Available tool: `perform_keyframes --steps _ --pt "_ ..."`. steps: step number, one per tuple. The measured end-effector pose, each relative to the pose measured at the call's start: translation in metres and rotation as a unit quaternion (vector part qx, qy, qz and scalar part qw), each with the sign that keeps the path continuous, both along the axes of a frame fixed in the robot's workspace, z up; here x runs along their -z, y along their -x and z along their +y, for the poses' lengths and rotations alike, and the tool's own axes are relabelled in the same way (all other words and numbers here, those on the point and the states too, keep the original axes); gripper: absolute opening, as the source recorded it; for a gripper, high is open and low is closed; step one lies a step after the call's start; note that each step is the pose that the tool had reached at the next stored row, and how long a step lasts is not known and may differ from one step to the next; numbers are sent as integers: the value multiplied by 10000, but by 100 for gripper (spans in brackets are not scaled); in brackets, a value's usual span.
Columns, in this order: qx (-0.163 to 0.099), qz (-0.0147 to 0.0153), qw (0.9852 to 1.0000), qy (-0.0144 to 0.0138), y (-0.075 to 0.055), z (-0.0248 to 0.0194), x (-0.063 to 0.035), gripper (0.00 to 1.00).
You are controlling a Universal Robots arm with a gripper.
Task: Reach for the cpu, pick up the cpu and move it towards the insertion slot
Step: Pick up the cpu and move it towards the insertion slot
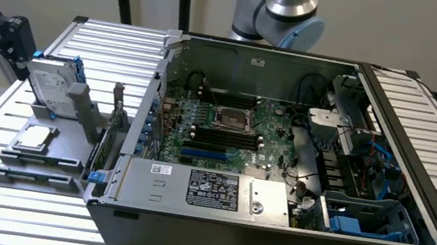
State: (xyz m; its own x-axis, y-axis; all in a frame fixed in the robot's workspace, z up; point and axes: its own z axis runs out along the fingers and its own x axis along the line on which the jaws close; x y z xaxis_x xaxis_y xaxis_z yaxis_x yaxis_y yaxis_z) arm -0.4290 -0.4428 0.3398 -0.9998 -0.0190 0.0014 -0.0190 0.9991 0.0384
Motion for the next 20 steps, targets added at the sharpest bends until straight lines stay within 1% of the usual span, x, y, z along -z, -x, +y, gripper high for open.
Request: perform_keyframes --steps 20 --pt "-1 0 10000 0 -11 -1 363 71"
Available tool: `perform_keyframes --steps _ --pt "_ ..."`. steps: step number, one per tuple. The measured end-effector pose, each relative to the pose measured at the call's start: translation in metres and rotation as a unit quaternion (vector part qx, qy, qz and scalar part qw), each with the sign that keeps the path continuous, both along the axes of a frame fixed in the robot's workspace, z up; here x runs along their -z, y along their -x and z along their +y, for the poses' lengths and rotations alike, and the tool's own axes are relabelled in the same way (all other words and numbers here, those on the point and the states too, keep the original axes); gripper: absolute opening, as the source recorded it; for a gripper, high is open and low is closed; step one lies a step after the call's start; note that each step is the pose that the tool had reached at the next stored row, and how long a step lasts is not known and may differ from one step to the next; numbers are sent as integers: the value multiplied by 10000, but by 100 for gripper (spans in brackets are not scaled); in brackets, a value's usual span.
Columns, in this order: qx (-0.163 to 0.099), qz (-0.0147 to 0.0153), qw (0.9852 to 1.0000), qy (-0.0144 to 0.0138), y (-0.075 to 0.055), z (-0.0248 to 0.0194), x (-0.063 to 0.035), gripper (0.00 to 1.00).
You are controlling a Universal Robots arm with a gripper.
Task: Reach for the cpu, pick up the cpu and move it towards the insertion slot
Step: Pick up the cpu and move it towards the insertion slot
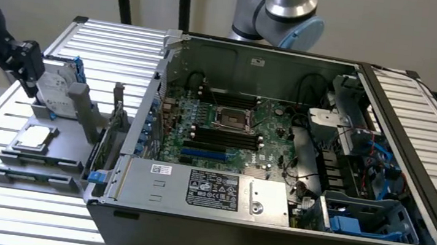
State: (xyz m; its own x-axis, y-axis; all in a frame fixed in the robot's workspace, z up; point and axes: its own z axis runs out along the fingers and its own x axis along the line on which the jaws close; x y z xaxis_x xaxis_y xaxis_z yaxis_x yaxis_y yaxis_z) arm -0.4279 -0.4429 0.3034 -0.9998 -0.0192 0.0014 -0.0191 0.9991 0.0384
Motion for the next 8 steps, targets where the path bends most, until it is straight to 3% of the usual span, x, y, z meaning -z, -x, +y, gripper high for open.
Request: perform_keyframes --steps 8 --pt "0 0 10000 0 0 0 146 71"
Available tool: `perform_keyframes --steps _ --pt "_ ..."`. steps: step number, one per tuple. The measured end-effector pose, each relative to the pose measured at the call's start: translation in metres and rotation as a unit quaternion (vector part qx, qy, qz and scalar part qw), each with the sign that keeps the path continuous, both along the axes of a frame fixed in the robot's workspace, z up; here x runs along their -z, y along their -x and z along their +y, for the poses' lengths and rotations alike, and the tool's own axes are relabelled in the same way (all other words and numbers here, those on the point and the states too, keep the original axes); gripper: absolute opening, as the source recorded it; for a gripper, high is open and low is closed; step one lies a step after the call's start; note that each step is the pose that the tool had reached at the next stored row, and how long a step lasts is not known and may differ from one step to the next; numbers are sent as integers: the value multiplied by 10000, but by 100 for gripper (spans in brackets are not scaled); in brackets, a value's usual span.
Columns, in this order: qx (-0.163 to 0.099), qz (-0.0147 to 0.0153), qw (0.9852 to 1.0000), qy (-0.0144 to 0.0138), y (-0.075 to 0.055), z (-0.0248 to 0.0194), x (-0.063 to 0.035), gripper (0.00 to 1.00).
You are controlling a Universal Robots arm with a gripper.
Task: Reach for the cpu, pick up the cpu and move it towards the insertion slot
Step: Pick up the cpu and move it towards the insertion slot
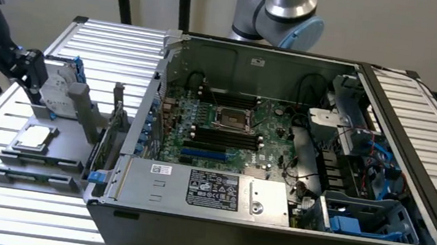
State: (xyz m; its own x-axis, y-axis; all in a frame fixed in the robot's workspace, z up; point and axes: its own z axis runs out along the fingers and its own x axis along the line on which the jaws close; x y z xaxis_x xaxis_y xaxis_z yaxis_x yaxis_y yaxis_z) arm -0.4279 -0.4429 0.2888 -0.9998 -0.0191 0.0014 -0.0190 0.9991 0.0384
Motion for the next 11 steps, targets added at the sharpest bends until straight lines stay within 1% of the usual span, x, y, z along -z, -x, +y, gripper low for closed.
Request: perform_keyframes --steps 11 --pt "-8 0 10000 0 3 10 199 71"
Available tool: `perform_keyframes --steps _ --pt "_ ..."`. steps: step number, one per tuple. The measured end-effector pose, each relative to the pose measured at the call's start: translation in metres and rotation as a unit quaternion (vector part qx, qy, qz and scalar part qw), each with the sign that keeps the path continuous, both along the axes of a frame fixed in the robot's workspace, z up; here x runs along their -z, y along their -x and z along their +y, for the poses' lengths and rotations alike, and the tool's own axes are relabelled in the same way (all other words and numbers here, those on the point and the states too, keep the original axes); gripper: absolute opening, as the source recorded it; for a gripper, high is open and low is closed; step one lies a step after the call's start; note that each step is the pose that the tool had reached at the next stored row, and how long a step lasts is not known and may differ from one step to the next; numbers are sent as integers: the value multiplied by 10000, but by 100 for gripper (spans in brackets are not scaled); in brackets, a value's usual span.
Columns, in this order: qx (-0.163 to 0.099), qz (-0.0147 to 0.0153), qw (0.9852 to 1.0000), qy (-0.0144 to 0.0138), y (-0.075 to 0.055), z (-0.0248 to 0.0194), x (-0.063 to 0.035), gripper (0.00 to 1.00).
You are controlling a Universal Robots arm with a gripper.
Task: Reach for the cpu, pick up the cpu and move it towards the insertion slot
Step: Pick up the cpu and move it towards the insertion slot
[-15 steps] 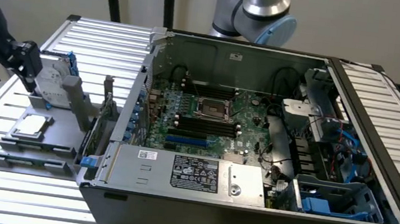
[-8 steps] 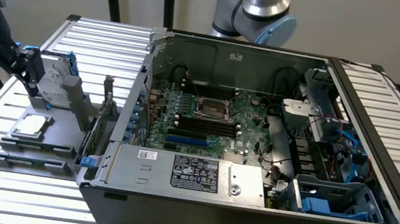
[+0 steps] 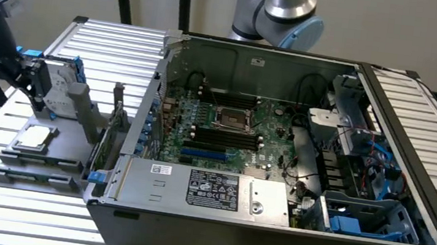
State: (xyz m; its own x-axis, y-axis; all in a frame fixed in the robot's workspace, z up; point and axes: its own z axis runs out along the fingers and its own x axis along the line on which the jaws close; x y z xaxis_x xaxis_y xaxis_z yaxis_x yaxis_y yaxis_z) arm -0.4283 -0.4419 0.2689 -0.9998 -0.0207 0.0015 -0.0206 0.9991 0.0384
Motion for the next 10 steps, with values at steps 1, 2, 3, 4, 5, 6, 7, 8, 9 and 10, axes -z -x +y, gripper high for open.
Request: perform_keyframes --steps 1,2,3,4,5,6,7,8,9,10 --pt "-1 0 10000 0 1 1 19 71" --pt "-3 0 10000 0 3 1 36 71" --pt "-4 0 10000 0 5 1 55 71" --pt "-5 0 10000 0 7 1 72 71" --pt "-6 0 10000 0 9 1 91 71" --pt "-7 1 10000 0 11 1 109 71" --pt "-8 0 10000 0 12 1 127 71" --pt "-10 1 10000 0 14 1 146 71" --pt "-11 0 10000 0 15 1 164 71" --pt "-13 0 10000 0 16 2 182 71"
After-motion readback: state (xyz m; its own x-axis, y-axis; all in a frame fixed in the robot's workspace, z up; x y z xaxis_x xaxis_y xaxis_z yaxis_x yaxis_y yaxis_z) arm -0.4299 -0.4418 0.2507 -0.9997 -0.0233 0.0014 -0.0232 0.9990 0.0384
